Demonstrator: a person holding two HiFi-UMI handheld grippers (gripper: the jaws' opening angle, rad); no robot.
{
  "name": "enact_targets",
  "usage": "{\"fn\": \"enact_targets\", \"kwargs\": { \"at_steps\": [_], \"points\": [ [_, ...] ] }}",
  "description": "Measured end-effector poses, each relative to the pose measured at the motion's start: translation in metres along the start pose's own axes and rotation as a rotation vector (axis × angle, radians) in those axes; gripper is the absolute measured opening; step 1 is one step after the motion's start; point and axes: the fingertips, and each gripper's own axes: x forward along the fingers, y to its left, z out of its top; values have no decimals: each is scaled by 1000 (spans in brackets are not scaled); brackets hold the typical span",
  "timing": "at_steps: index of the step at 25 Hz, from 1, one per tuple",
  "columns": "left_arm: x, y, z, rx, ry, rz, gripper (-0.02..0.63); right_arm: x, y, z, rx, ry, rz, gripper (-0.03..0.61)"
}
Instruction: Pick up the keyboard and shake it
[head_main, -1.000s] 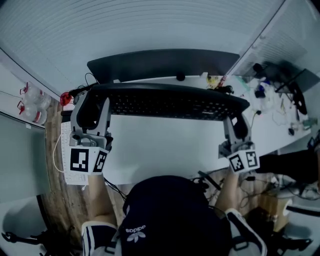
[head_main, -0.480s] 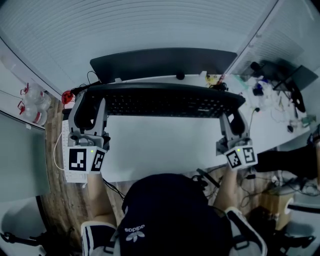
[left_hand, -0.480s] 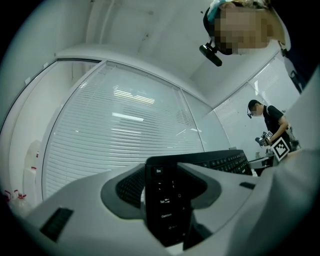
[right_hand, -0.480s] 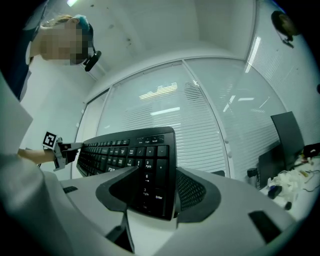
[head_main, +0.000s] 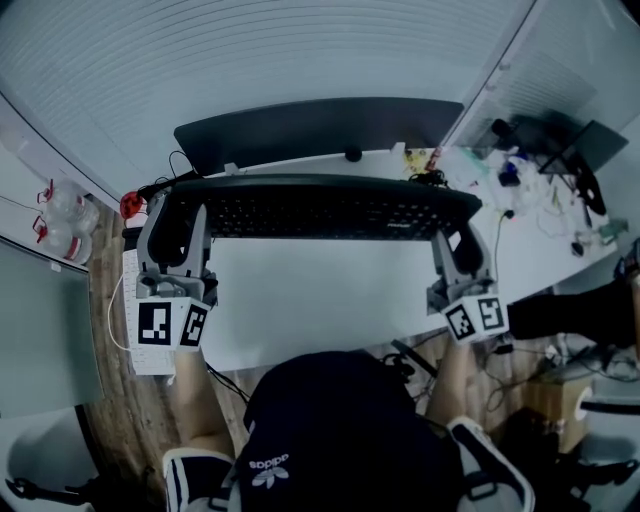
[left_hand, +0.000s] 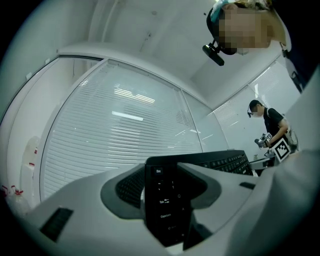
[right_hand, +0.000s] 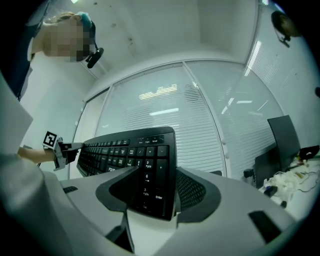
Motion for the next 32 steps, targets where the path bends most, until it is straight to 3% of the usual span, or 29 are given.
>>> {"fn": "enact_targets", "kwargs": {
  "at_steps": [7, 23, 32],
  "points": [
    [3, 9, -6, -4, -13, 2, 195, 1, 8, -7, -17, 8, -39, 224],
    [-7, -6, -3, -10, -18, 48, 195, 0, -5, 1, -33, 16, 13, 224],
    [-27, -46, 9, 7, -43, 63, 195, -33, -25, 7, -21, -9, 50, 224]
  ]
}}
